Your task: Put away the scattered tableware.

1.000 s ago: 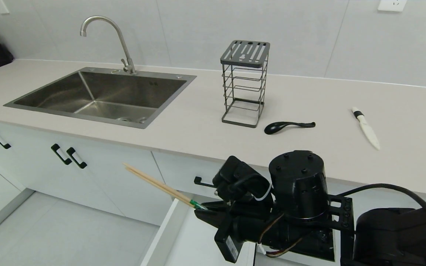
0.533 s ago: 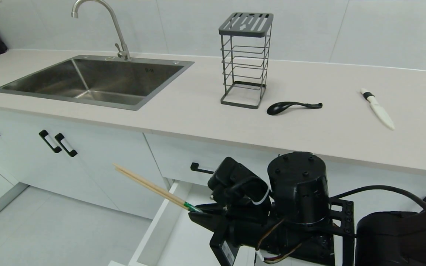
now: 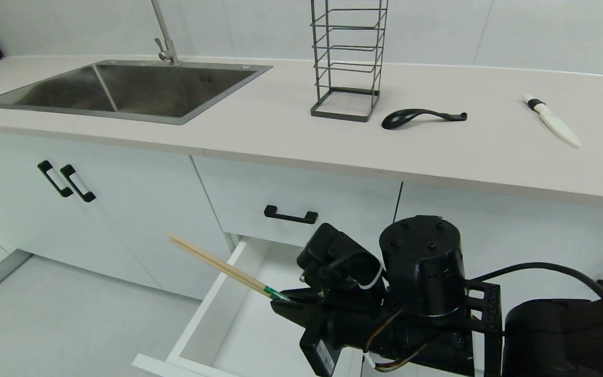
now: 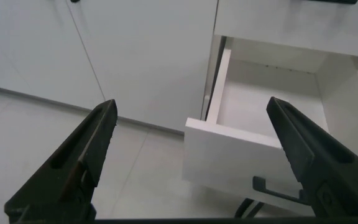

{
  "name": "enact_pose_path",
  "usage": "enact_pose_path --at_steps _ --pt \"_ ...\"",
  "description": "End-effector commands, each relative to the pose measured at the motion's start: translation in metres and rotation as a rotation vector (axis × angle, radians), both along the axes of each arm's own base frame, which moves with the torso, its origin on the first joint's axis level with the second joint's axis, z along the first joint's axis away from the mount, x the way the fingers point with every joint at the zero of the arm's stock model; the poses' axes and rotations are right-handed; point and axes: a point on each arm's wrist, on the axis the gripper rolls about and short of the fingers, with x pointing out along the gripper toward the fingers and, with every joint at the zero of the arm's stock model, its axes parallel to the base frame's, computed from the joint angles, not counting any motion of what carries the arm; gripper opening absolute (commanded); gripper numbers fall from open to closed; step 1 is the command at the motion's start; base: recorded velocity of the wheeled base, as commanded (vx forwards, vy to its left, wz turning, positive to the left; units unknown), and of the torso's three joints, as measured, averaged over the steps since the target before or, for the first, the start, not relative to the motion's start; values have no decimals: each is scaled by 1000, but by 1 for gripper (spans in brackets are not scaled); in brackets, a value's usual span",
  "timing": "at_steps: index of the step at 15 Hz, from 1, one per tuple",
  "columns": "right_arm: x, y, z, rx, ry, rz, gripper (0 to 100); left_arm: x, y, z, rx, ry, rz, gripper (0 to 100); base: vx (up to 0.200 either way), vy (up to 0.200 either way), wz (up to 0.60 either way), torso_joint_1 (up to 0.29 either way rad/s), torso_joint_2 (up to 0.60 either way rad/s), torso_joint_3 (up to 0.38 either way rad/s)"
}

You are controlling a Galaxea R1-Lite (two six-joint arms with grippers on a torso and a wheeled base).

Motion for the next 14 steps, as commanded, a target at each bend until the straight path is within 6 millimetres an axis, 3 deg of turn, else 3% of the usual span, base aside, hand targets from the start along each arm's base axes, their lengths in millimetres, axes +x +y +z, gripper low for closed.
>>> enact_pose_path --at_steps 1,6,8,10,12,14 --pt "13 -10 1 -1 -5 -44 0 0 0 0 0 2 1 100 0 0 0 -261 310 119" --pt "17 -17 3 -2 -4 -64 0 0 0 0 0 2 1 100 0 0 0 -213 318 121" --pt "22 -18 -9 -51 17 -75 0 0 0 0 0 2 1 100 0 0 0 -44 278 56" --pt "43 -32 -11 -89 -26 -134 0 0 0 0 0 2 1 100 0 0 0 -7 146 39" --pt "41 -37 -18 -108 -16 -154 0 0 0 0 0 2 1 100 0 0 0 -1 28 21" --pt "37 -28 -25 -111 -38 -181 0 0 0 0 0 2 1 100 0 0 0 0 0 0"
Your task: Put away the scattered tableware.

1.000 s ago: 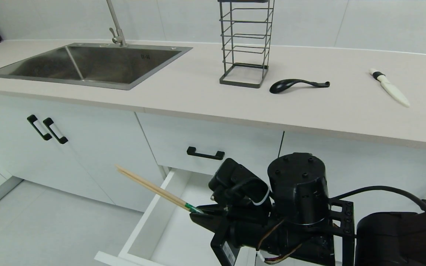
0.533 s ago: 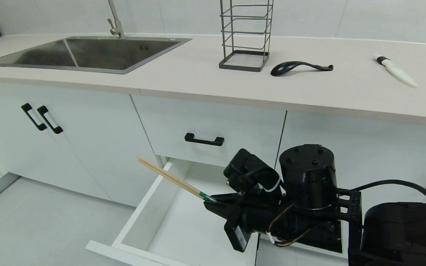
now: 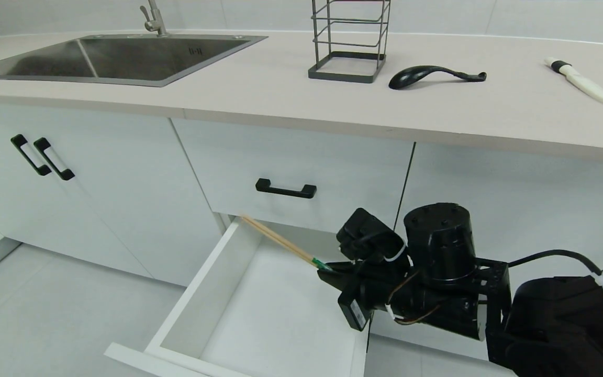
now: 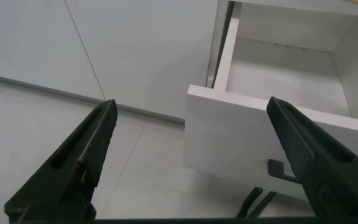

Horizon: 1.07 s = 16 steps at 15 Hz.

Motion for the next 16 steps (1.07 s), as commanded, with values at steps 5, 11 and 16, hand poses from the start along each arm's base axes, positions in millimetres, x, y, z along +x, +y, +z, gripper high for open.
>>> enact_pose_path --at_steps 5,11,16 --pt "-6 19 -27 -80 38 -17 0 0 0 0 0 1 1 100 0 0 0 0 0 0" --pt "5 43 -26 -174 76 -67 0 0 0 0 0 1 -1 100 0 0 0 0 0 0" --pt "19 56 -50 -221 95 -124 0 0 0 0 0 1 1 100 0 0 0 0 0 0"
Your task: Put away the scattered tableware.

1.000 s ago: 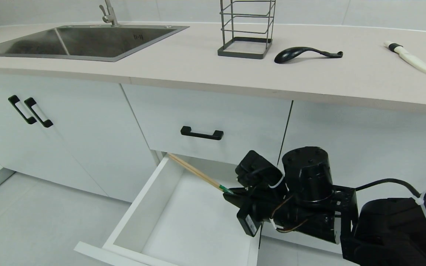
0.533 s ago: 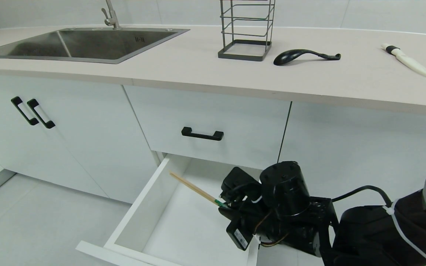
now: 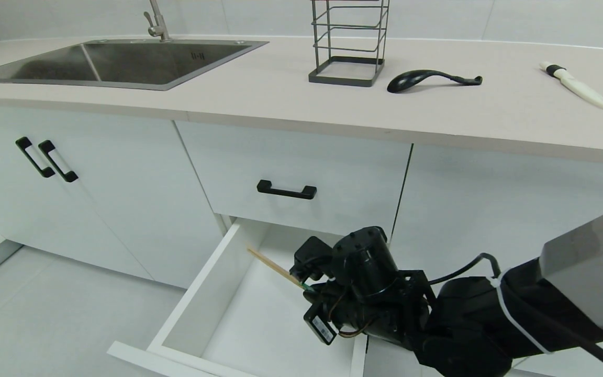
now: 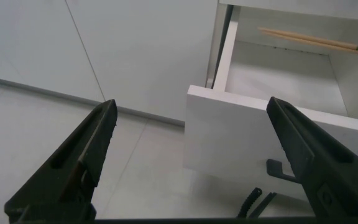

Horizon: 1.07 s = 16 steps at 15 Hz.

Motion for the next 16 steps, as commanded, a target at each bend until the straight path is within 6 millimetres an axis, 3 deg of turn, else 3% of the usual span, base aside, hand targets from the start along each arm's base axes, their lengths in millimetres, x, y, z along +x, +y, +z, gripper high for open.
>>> enact_pose_path --at_steps 1,7,16 --pt "7 8 -13 -19 7 -11 0 0 0 0 -1 1 0 100 0 0 0 0 0 0" --pt "31 39 -18 14 70 -120 0 0 0 0 -1 1 1 100 0 0 0 0 0 0" --pt "44 52 -36 -41 70 -197 0 0 0 0 -1 1 1 100 0 0 0 0 0 0"
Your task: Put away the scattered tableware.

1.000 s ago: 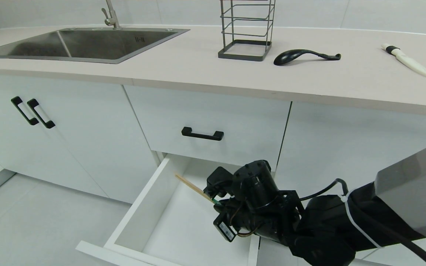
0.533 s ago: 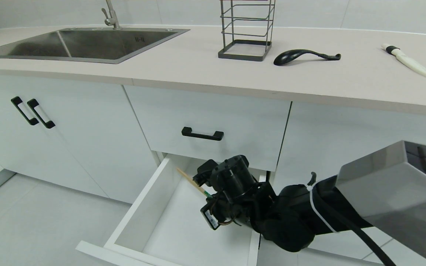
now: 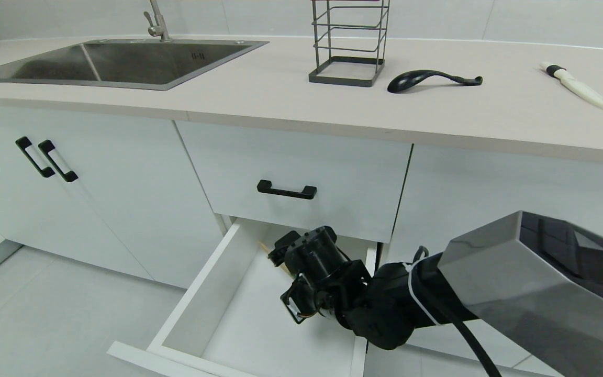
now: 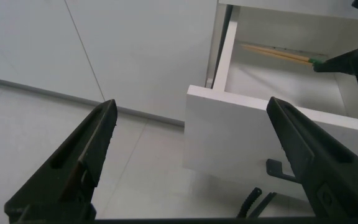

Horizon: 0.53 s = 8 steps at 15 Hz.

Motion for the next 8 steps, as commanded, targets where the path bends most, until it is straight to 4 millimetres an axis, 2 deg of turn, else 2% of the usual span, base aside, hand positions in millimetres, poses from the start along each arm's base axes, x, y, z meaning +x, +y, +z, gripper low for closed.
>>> enact_pose_path --at_steps 1,8 --pt "3 2 -13 -21 12 -7 0 0 0 0 0 1 1 100 0 0 0 0 0 0" --pt "12 4 -28 -81 -2 -83 0 0 0 0 0 1 1 100 0 0 0 0 0 0"
